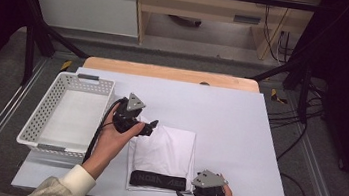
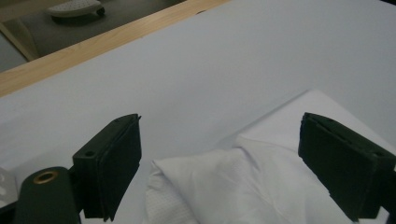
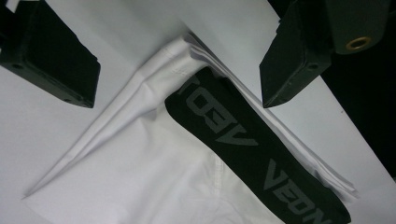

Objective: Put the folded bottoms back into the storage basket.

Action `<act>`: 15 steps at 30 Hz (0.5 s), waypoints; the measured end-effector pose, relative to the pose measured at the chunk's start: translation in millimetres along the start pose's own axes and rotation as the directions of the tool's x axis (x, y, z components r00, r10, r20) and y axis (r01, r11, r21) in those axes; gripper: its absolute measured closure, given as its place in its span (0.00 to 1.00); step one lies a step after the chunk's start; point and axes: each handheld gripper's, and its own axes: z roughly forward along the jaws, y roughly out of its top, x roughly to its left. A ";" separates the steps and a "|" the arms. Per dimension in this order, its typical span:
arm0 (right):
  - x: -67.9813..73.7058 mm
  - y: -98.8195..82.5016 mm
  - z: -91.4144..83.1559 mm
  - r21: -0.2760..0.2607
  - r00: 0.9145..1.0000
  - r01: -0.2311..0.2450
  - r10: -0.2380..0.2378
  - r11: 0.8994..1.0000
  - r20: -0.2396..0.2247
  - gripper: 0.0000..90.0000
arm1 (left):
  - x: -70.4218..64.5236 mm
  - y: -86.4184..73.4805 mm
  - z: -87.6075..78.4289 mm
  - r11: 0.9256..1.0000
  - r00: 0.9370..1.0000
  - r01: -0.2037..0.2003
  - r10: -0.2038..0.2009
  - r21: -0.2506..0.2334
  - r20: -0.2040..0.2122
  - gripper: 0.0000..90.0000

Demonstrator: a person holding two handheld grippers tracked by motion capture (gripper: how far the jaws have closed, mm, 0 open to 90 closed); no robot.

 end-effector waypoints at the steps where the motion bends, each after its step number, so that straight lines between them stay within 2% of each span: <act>1: -0.4 0.0 0.5 0.004 1.000 -0.004 0.004 1.000 0.004 0.14 | 2.2 -1.5 1.7 1.000 1.000 0.009 -0.009 0.002 -0.001 0.14; 8: 0.7 1.0 1.0 -0.002 1.000 -0.006 0.006 1.000 0.002 0.14 | 18.3 -10.1 9.1 0.999 0.999 0.052 -0.052 0.008 0.003 0.14; 12: 1.4 2.7 3.7 0.011 1.000 -0.002 0.002 1.000 0.009 0.14 | 19.3 -14.0 12.0 0.999 0.999 0.038 -0.038 0.018 -0.006 0.14; 15: 3.9 2.1 4.3 0.016 1.000 0.001 -0.001 1.000 0.010 0.14 | 22.3 -17.3 15.2 0.999 0.999 0.052 -0.052 0.016 -0.008 0.14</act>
